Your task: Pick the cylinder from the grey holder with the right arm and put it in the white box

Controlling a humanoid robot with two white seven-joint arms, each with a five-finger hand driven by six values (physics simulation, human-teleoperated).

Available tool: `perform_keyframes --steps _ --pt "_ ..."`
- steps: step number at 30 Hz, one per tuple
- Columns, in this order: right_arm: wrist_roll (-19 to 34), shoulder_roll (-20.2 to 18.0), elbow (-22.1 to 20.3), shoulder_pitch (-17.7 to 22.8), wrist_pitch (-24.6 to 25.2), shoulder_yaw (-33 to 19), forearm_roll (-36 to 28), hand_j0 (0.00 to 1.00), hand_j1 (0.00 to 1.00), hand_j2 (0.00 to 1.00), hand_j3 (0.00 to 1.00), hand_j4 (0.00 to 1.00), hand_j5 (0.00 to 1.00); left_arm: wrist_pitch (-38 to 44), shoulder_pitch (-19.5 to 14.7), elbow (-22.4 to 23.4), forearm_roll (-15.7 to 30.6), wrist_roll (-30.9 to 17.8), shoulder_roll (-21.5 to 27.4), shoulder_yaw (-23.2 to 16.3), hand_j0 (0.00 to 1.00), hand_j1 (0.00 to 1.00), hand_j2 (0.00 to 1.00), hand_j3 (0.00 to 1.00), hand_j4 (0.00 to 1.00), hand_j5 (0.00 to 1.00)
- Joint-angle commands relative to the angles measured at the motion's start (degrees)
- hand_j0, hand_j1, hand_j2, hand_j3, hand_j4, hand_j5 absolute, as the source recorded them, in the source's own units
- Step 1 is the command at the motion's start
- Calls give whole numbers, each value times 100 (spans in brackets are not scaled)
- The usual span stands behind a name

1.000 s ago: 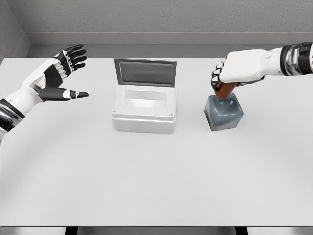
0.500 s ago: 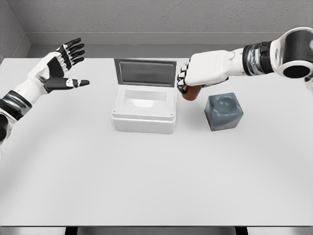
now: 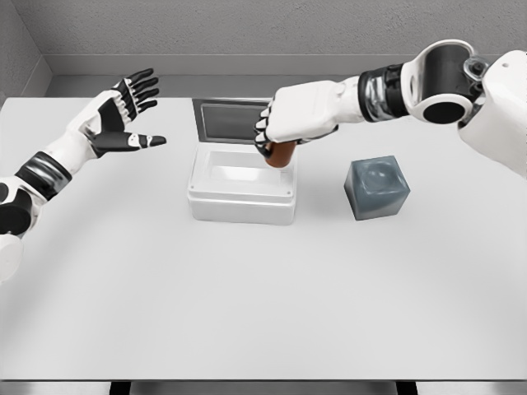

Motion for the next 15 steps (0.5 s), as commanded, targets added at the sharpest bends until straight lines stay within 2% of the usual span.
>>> perform_keyframes --steps 1,4,11,12,13,15 --pt "-3 63 35 0 14 5 -21 46 46 46 46 46 46 -3 0 1 26 0 -1 -12 100 100 100 100 100 100" --pt "-3 247 334 -9 14 49 -21 47 47 47 47 47 47 -3 0 1 26 -9 -1 -12 100 100 100 100 100 100" --pt "-3 274 483 -18 14 58 -12 47 47 47 47 47 47 -3 -9 10 26 0 -36 -12 100 100 100 100 100 100" --pt "-3 274 475 -9 14 58 14 68 68 68 68 68 68 -3 -9 10 26 0 -36 -12 100 100 100 100 100 100" --pt "-3 274 474 0 14 23 102 100 100 100 100 100 100 -3 -9 10 26 0 -45 -12 100 100 100 100 100 100" --pt "-3 274 457 0 14 -21 119 100 100 100 100 100 100 -3 -9 10 26 0 -45 -3 100 100 100 100 100 100"
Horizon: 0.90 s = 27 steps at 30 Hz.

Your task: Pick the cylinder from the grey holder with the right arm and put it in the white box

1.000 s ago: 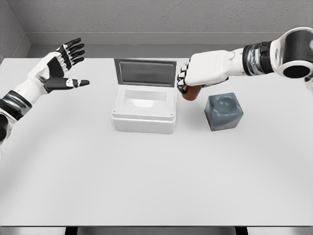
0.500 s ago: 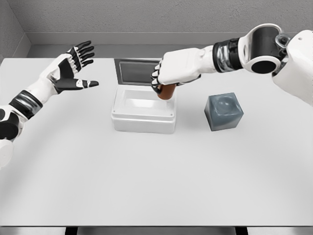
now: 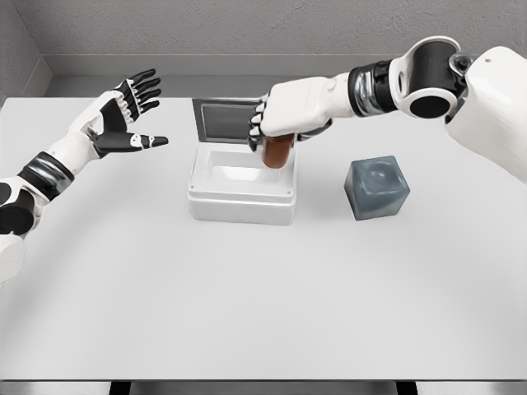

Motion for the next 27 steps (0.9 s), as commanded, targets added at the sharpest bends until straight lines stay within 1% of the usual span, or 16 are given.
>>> perform_keyframes --steps 1,3,4,6,8,9,11,13,14,17,18,19,21,23,24,27 --pt "-5 0 2 0 18 -49 38 100 100 100 100 100 100 -1 0 -3 23 -1 -4 -2 100 100 100 100 100 100" --pt "-5 0 -42 -18 18 -93 29 100 100 100 100 100 100 -1 0 -3 23 -1 -21 7 100 100 100 100 100 100" --pt "-5 -17 -209 -53 18 -409 20 100 100 100 100 100 100 -1 0 -3 23 -1 -21 7 100 100 100 100 100 100" --pt "-5 -254 -841 -44 18 -919 -32 100 100 100 100 100 100 -1 0 -3 23 -1 -21 7 100 100 100 100 100 100" --pt "-5 -922 -1755 79 18 -1604 -392 100 100 100 100 100 100 -1 0 -3 14 -1 -65 -2 100 100 100 100 100 100" --pt "-5 -1370 -2160 255 18 -2000 -744 100 100 100 100 100 100 -1 -9 -3 14 -1 -65 -2 100 100 100 100 100 100" --pt "-5 -2152 -2389 685 18 -2544 -1473 100 100 100 100 100 100 -1 -35 -3 14 -1 -74 -2 100 100 100 100 100 100" --pt "-5 -2627 -2389 1668 18 -3510 -2176 100 100 100 100 100 100 8 -62 -3 6 -1 -179 -11 100 100 100 100 100 100" --pt "-5 -2715 -2389 2134 18 -3985 -2387 100 100 100 100 100 100 8 -70 -3 6 -1 -258 -20 100 100 100 100 100 100" --pt "-5 -2645 -2389 4137 18 -5593 -3660 100 100 100 100 100 100 8 -97 -3 6 -1 -364 -99 100 100 100 100 100 100" --pt "-5 -2619 -2389 4525 18 -5814 -3978 100 100 100 100 100 100 8 -105 -12 -3 -1 -381 -99 100 100 100 100 100 100" --pt "-5 -2391 -2371 4860 18 -5920 -4295 100 100 100 100 100 100 8 -105 -12 -3 -1 -434 -99 100 100 100 100 100 100" --pt "-5 -2065 -2380 5563 18 -6377 -4366 100 100 100 100 100 100 8 -123 -21 6 -1 -434 -134 100 100 100 100 100 100" --pt "-5 -1977 -2371 5678 18 -6448 -4374 100 100 100 100 100 100 8 -123 -38 -3 -1 -496 -143 100 100 100 100 100 100" --pt "-5 -1706 -2354 5748 18 -6439 -4296 100 100 100 100 100 100 8 -123 -47 -3 -1 -505 -151 100 100 100 100 100 100" --pt "-5 -1380 -2345 6284 18 -6395 -4278 100 100 100 100 100 100 8 -158 -91 -3 -1 -513 -231 100 100 100 100 100 100"
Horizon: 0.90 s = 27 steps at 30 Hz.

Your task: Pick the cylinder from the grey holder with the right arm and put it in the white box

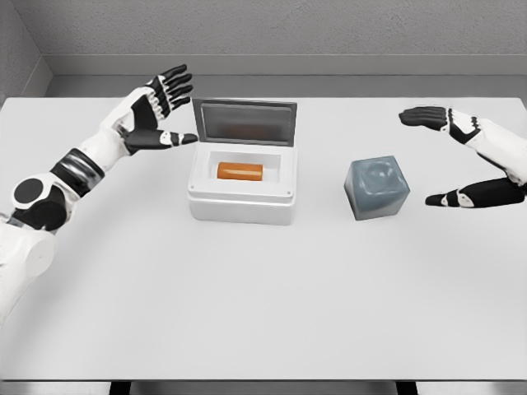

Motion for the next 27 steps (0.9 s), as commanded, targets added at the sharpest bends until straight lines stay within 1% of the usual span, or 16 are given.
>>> perform_keyframes --steps 1,2,6,9,14,17,18,20,22,24,26,27 --pt "-3 365 5 0 19 -59 -47 100 100 100 100 100 100 1 -9 -35 14 -1 -79 -47 100 100 100 100 100 100" --pt "-3 470 5 0 19 -77 137 100 100 100 100 100 100 1 0 -44 5 -1 -97 -47 100 100 100 100 100 100" --pt "-3 523 5 9 19 -103 146 100 100 100 100 100 100 -8 35 -167 -21 -9 -97 -108 100 100 100 100 100 100" --pt "-3 523 5 9 19 -94 146 100 100 100 100 100 100 -17 202 -589 -21 -1 -26 -91 100 100 100 100 100 100" --pt "-3 523 5 18 19 -94 155 100 100 100 100 100 100 -43 387 -870 -56 -9 9 -12 100 100 100 100 100 100" --pt "-3 523 -4 18 19 -85 155 100 100 100 100 100 100 -52 396 -800 -56 -1 61 85 100 100 100 100 100 100" --pt "-3 523 -4 18 19 -85 155 100 100 100 100 100 100 -52 457 -774 -56 8 149 199 100 100 100 100 100 100" --pt "-3 523 -4 18 19 -68 155 100 100 100 100 100 100 -78 475 -501 -65 8 167 454 100 100 100 100 100 100" --pt "-3 523 -4 18 19 -68 146 100 100 100 100 100 100 -78 492 -325 -65 8 220 648 100 100 100 100 100 100" --pt "-3 532 -4 18 19 -68 155 100 100 100 100 100 100 -87 492 -237 -65 8 246 771 100 100 100 100 100 100" --pt "-3 523 -4 9 19 -59 155 100 100 100 100 100 100 -140 562 -237 -56 17 299 858 100 100 100 100 100 100" --pt "-3 523 -4 9 19 -59 155 100 100 100 100 100 100 -324 633 -246 -56 17 448 894 100 100 100 100 100 100"
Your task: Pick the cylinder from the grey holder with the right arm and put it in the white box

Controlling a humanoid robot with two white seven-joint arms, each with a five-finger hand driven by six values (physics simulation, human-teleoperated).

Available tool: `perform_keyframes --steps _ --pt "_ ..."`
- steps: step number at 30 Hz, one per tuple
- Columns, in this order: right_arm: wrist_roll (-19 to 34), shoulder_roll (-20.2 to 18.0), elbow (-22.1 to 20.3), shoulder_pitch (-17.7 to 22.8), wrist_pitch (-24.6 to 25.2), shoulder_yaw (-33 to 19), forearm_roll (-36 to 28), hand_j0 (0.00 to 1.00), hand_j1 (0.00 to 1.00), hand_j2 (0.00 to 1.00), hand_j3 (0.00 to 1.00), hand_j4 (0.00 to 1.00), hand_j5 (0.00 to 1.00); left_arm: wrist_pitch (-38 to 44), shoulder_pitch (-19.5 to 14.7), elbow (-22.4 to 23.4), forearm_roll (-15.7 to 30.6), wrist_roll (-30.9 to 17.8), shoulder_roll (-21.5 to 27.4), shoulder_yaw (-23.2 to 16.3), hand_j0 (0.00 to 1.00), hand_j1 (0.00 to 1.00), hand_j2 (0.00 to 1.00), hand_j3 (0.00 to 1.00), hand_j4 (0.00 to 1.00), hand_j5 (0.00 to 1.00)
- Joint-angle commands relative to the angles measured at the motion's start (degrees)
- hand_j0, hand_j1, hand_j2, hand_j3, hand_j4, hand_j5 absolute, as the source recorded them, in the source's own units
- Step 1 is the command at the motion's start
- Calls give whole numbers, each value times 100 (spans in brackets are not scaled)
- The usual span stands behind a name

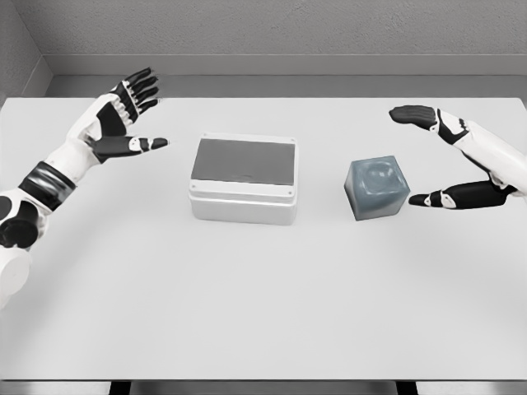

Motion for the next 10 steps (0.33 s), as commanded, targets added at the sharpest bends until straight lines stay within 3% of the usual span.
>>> perform_keyframes --steps 1,6,10 --pt "-3 -2 -3 0 16 4 -46 100 100 100 100 100 100 -172 9 14 36 3 216 124 100 100 100 100 100 100" --pt "-3 -2 6 9 16 13 -46 100 100 100 100 100 100 -559 448 -338 97 3 1253 405 100 100 100 100 100 100" --pt "-3 113 24 141 16 -5 -37 100 100 100 100 100 100 -963 765 -399 106 3 1579 791 100 100 100 100 100 100"
